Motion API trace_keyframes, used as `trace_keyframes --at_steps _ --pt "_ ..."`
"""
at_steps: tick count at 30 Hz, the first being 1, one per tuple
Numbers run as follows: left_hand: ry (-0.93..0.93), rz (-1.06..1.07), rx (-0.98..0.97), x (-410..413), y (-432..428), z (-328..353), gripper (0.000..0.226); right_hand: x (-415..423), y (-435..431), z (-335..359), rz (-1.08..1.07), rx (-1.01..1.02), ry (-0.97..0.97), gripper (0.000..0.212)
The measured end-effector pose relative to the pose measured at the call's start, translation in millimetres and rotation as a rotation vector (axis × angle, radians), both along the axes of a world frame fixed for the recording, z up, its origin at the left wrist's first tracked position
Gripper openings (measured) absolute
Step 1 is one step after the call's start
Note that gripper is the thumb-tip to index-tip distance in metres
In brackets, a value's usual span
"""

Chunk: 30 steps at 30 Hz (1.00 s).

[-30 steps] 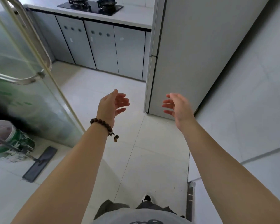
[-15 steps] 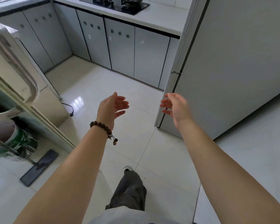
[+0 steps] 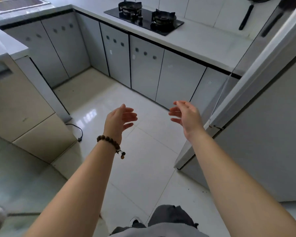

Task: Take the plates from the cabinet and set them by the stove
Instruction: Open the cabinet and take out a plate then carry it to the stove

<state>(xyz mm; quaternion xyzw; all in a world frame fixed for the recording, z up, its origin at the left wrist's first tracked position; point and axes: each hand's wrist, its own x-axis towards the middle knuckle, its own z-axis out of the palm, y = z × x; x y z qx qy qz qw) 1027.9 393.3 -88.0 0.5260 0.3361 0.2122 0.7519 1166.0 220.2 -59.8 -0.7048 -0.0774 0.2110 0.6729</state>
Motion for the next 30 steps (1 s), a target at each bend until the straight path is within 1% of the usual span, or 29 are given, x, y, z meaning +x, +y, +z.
trace_keyframes --at_steps 6,11,19,25,30 --pt "0.015 0.092 -0.010 59.5 71.3 -14.2 0.033 78.1 81.2 -16.4 0.061 -0.005 0.027 0.017" --pt "0.008 0.181 -0.013 128.6 137.2 -25.4 0.034 164.2 162.0 -29.0 0.157 -0.002 0.023 0.016" --pt "0.025 0.326 -0.002 244.4 237.4 -6.4 0.035 294.1 290.0 -13.8 0.327 -0.026 -0.016 0.017" --pt "0.047 0.410 -0.007 295.3 299.0 -9.2 0.035 350.6 373.0 -22.5 0.421 -0.037 0.007 0.016" --pt "0.080 0.453 -0.025 333.7 362.4 -22.4 0.035 394.1 441.5 -38.0 0.447 -0.046 0.043 0.016"
